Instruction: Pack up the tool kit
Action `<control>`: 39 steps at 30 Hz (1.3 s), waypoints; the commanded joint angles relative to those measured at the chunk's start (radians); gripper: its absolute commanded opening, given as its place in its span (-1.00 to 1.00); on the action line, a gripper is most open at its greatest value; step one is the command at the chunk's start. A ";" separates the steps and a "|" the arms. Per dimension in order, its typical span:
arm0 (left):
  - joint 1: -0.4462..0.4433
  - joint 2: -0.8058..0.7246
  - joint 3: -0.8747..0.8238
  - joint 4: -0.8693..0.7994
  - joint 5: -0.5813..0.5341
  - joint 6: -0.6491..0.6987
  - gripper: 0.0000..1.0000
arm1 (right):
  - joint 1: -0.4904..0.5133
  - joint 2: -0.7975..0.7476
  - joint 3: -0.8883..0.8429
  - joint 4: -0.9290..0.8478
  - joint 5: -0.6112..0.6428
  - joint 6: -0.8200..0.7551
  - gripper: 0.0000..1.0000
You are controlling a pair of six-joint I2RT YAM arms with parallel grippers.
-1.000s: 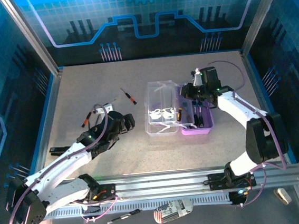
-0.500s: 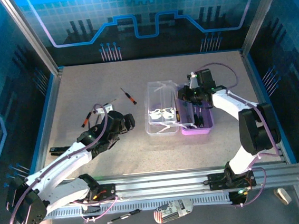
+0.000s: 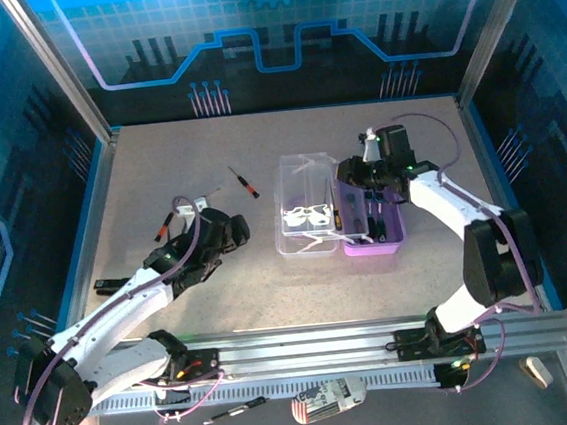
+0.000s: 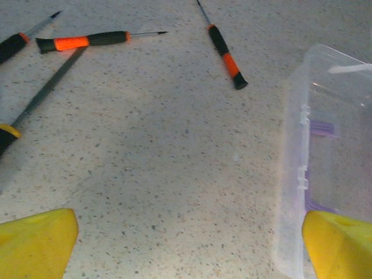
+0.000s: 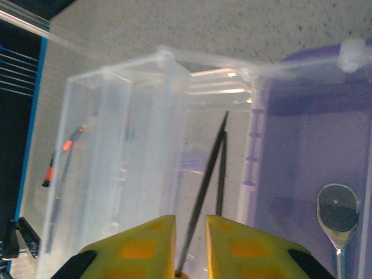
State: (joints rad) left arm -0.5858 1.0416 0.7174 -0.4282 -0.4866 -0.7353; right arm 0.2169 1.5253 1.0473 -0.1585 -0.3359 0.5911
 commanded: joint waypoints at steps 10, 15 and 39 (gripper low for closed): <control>0.360 0.021 -0.103 0.062 0.101 0.000 0.97 | 0.066 -0.257 -0.189 0.038 0.096 0.004 -0.35; 0.491 0.220 -0.061 0.152 0.260 0.051 0.98 | 0.090 -0.300 -0.277 0.104 0.134 0.005 -0.25; 0.524 0.479 0.116 0.199 0.285 0.212 0.84 | 0.094 -0.277 -0.376 0.233 0.145 0.032 -0.10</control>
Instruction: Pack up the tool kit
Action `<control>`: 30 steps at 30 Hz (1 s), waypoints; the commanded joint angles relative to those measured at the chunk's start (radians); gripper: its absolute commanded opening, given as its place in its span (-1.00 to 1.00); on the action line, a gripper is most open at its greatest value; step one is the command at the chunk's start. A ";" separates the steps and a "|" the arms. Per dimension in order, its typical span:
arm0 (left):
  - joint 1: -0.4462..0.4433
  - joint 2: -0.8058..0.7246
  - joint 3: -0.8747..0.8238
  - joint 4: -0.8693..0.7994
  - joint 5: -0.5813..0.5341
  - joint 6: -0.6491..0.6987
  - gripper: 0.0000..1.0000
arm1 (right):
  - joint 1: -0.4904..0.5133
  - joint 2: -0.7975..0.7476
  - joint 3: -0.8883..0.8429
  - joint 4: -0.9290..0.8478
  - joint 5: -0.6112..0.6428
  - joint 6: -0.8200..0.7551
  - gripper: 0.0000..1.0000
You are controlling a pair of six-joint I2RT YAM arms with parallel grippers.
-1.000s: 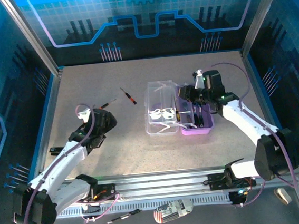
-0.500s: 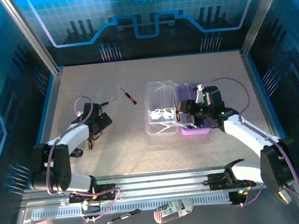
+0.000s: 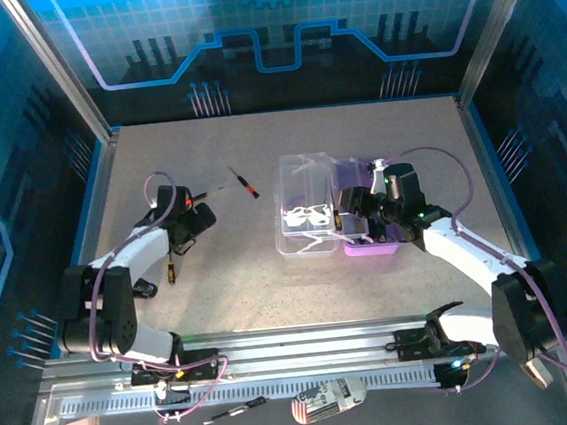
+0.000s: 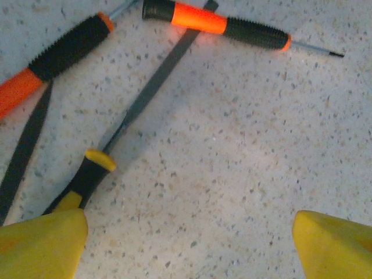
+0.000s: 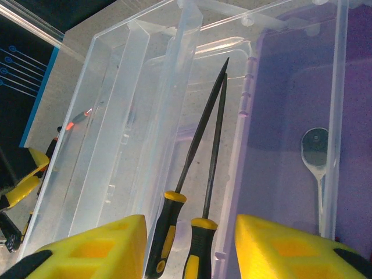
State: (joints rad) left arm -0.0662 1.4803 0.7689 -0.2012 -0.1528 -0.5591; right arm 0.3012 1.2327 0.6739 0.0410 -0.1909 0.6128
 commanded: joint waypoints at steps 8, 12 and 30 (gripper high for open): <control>0.016 0.157 0.180 -0.099 -0.059 0.034 0.85 | 0.011 0.009 0.001 0.021 0.007 0.002 -0.07; 0.017 0.205 0.231 -0.176 -0.102 0.007 0.89 | 0.010 -0.010 -0.001 0.013 0.013 -0.002 -0.05; -0.052 0.209 0.149 -0.167 -0.009 -0.065 0.75 | 0.010 -0.023 0.002 0.003 0.015 -0.005 -0.04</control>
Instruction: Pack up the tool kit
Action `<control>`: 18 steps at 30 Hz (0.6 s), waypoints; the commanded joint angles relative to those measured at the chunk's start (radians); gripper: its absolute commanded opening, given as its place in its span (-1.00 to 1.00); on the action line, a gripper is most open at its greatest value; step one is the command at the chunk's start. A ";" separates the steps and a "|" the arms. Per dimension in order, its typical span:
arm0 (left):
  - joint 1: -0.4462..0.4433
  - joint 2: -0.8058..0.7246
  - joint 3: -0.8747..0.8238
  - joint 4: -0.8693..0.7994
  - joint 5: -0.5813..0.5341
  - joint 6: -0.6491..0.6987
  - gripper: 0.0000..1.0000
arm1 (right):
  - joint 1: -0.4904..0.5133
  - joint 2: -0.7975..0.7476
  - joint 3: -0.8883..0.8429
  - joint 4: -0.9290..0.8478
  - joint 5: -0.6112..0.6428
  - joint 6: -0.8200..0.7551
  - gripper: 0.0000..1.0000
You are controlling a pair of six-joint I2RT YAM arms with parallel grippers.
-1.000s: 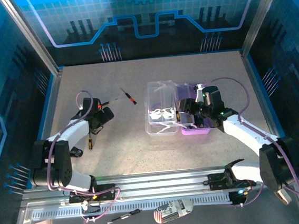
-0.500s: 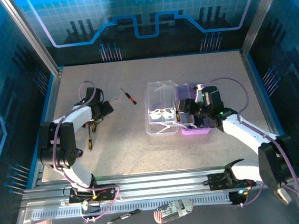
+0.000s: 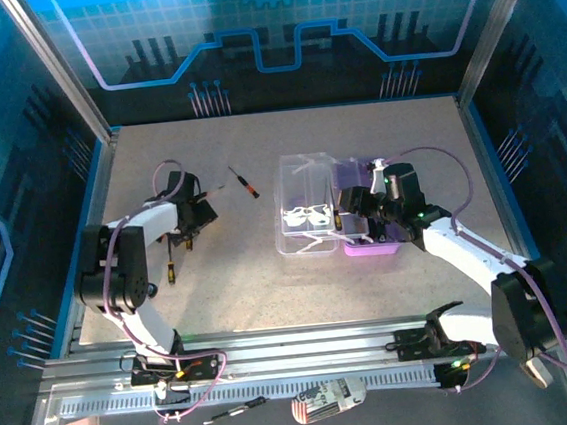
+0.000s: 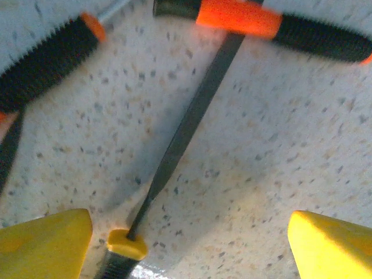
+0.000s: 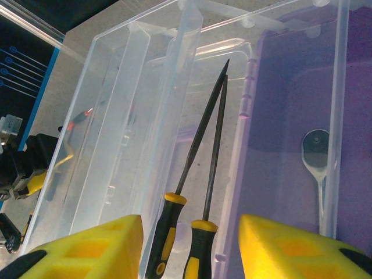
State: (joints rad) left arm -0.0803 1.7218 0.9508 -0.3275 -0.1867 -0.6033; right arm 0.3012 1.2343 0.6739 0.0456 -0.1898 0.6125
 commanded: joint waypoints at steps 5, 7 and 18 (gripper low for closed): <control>-0.086 -0.074 -0.100 -0.044 0.013 -0.033 0.64 | 0.009 -0.033 0.000 -0.006 0.013 -0.003 -0.05; -0.090 -0.097 -0.130 -0.041 0.001 -0.035 0.52 | 0.010 -0.035 0.001 -0.006 0.011 -0.003 -0.06; -0.091 -0.138 -0.172 -0.046 0.010 -0.013 -0.42 | 0.010 -0.047 0.000 -0.007 0.004 0.003 -0.10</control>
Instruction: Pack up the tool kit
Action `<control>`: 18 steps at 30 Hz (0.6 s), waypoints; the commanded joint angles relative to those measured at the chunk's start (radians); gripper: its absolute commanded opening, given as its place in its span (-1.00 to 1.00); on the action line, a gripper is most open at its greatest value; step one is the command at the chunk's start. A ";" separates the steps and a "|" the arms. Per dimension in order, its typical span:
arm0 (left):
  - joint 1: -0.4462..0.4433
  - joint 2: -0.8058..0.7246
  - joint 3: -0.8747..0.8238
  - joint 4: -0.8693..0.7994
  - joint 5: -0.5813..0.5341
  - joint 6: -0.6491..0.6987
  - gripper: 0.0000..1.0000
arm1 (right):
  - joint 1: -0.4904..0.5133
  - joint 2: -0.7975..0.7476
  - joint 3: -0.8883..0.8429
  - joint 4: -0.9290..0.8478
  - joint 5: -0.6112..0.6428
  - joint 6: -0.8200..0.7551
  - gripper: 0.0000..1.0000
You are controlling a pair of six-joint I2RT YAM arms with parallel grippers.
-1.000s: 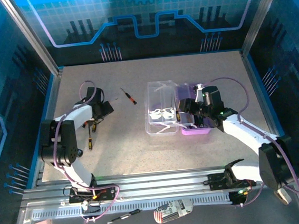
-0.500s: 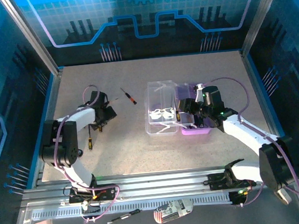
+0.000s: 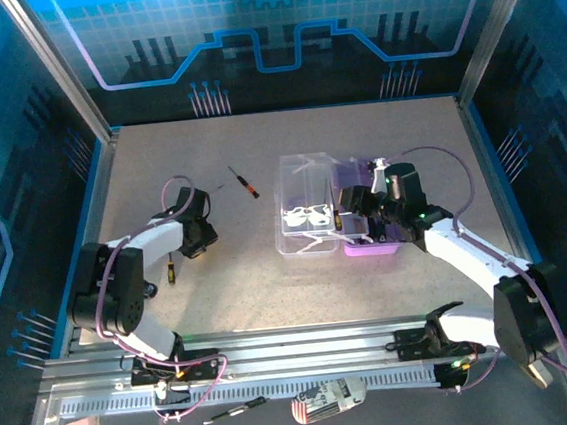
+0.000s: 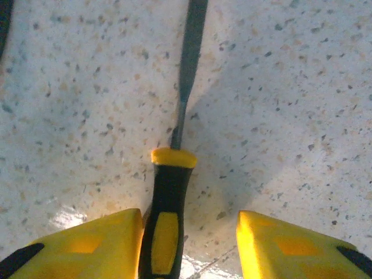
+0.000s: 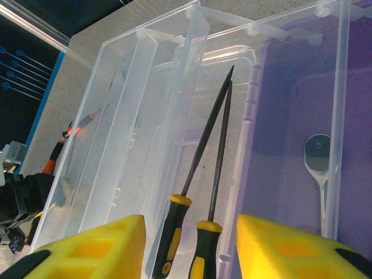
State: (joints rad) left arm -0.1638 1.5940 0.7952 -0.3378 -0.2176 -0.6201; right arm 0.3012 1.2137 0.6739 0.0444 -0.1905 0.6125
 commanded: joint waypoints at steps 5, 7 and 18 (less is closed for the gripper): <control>-0.015 -0.027 -0.023 -0.056 0.049 0.006 -0.57 | 0.009 -0.041 -0.003 -0.013 0.011 0.001 -0.09; -0.026 -0.050 -0.029 -0.072 0.048 0.008 -0.63 | 0.009 -0.048 -0.002 -0.015 0.013 0.001 -0.10; -0.190 -0.208 -0.187 -0.130 0.136 -0.096 -0.63 | 0.005 -0.053 0.000 -0.016 0.007 0.004 -0.10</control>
State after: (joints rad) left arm -0.3126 1.4120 0.6609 -0.4255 -0.1493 -0.6575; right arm 0.3008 1.1797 0.6739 0.0364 -0.1902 0.6125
